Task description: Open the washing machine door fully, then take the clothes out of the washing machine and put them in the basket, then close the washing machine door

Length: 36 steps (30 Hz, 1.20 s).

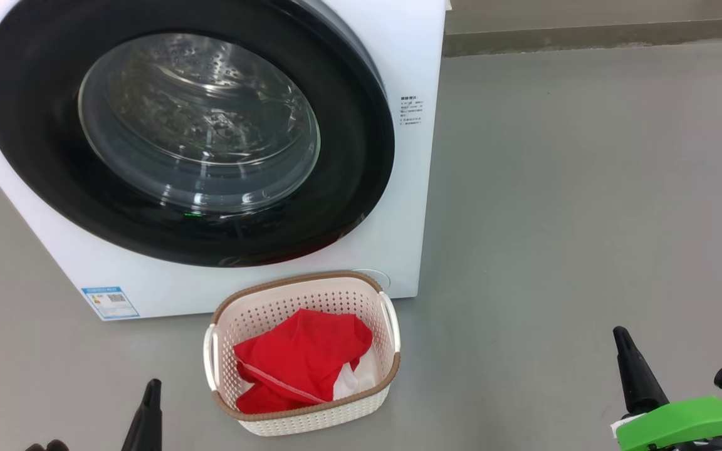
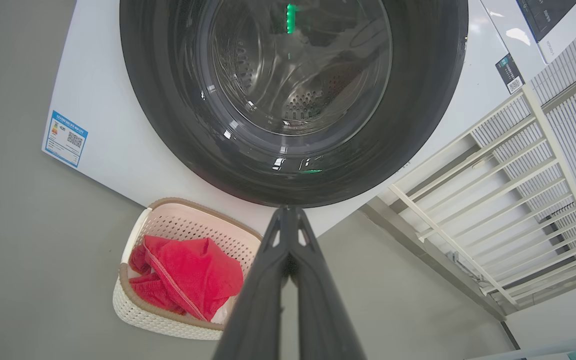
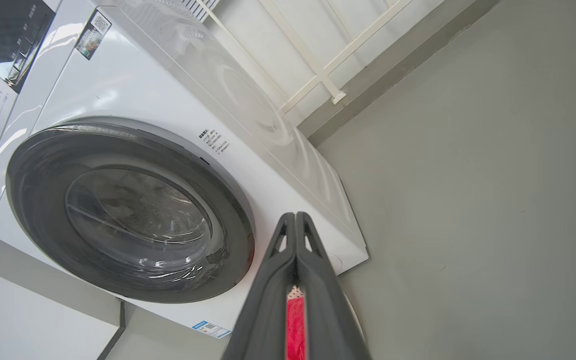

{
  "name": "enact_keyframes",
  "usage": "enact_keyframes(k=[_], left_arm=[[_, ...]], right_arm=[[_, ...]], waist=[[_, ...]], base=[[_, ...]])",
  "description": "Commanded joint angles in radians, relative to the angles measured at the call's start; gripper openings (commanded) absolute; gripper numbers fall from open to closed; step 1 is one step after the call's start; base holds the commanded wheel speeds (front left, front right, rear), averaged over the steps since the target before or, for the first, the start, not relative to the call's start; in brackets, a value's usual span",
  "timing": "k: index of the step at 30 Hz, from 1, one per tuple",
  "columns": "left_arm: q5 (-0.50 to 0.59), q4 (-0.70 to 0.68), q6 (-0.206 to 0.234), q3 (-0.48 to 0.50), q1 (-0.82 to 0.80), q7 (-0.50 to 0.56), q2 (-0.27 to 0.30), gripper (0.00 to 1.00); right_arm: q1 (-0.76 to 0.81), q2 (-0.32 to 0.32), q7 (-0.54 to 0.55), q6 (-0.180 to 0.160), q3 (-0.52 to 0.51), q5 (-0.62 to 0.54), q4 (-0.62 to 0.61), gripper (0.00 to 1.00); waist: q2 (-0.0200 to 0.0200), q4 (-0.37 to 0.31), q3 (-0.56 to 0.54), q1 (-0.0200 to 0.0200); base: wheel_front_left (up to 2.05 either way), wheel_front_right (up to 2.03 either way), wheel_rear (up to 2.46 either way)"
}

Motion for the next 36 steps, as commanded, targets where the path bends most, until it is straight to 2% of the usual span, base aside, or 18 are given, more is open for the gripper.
enact_keyframes(k=[1,36], left_arm=[[-0.031,-0.017,-0.007,0.022,-0.046,0.007,0.012,0.0],[-0.434,0.023,-0.012,0.034,-0.109,0.105,0.015,0.0]], right_arm=[[-0.053,-0.013,0.005,-0.001,0.003,0.029,-0.023,0.0],[-0.098,-0.015,0.105,-0.001,-0.015,0.399,-0.015,0.0]], waist=[[0.0,0.0,0.001,-0.0001],[0.0,0.002,0.016,-0.0001]], base=[[0.0,0.0,0.0],[0.0,0.0,0.0]])
